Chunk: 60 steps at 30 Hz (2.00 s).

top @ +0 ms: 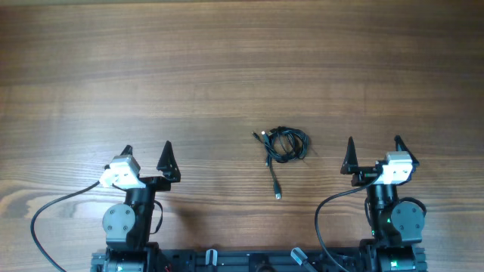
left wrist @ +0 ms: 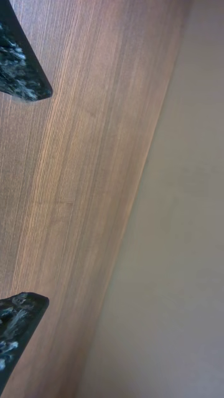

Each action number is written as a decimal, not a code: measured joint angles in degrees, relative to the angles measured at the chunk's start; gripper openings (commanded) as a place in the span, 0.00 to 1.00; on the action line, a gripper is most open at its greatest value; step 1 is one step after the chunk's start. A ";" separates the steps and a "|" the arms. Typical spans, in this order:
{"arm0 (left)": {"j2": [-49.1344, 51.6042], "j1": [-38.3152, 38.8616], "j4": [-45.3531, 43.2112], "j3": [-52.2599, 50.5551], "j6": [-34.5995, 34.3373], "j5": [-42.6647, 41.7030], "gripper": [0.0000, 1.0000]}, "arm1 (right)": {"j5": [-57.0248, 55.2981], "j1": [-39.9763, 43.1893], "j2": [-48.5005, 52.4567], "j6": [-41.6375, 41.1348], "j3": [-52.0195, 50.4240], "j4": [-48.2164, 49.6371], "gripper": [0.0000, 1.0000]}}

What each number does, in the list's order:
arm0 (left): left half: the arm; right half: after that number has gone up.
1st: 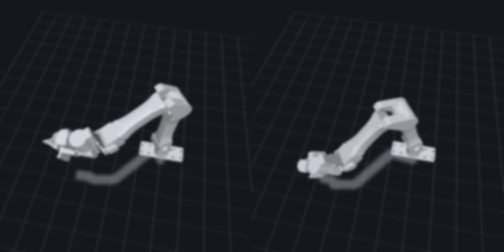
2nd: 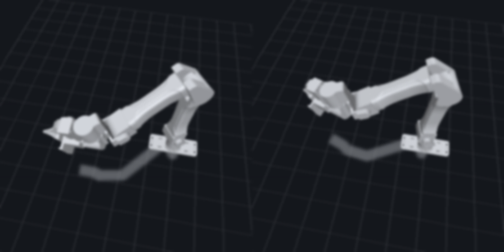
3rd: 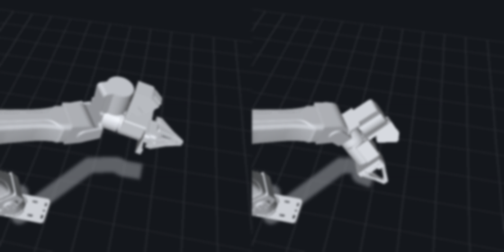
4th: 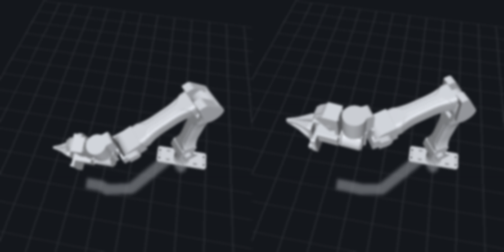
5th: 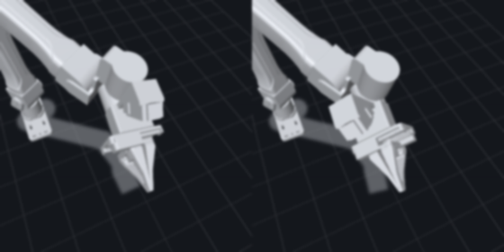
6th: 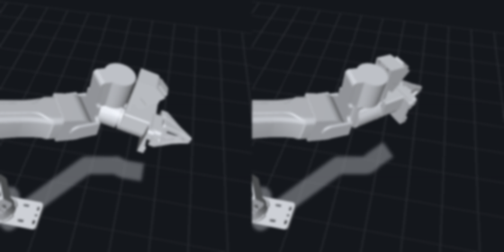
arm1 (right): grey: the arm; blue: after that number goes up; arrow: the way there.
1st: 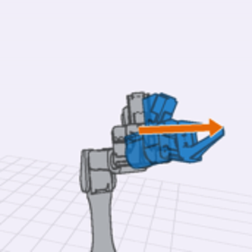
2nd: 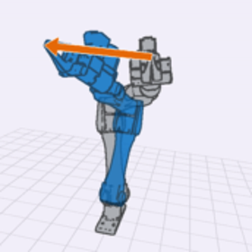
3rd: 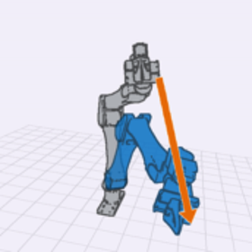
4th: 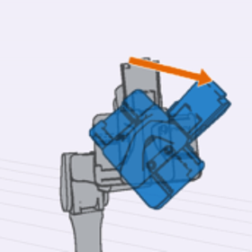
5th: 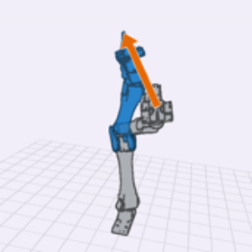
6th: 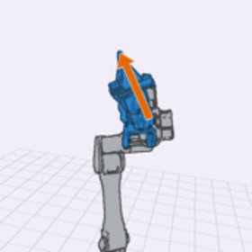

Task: Untangle cables

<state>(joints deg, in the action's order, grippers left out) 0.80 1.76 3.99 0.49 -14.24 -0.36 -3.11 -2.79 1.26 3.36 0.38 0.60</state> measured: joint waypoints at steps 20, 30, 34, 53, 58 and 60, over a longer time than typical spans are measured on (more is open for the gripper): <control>0.00 0.00 -0.02 0.00 0.00 -0.02 1.00 | 0.00 0.00 0.00 0.00 0.00 0.00 1.00; 0.00 0.00 0.00 0.00 0.02 0.00 1.00 | 0.00 0.00 0.00 0.00 0.00 0.00 1.00; 0.00 0.00 0.00 0.00 0.02 -0.02 1.00 | 0.00 0.00 0.00 0.00 0.00 0.00 1.00; 0.07 0.00 -4.02 0.00 0.02 -0.24 1.00 | 0.00 0.00 0.00 0.00 0.00 0.00 1.00; 4.28 0.00 -0.09 3.91 0.02 -4.94 1.00 | 0.00 0.00 0.00 0.00 0.00 -0.04 1.00; 10.54 0.00 1.09 8.74 0.04 -6.01 1.00 | 0.00 0.00 -0.07 0.00 0.00 -0.04 1.00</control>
<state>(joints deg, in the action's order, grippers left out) 11.33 1.76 5.08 9.23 -14.20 -6.37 -3.11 -2.79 1.19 3.36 0.38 0.56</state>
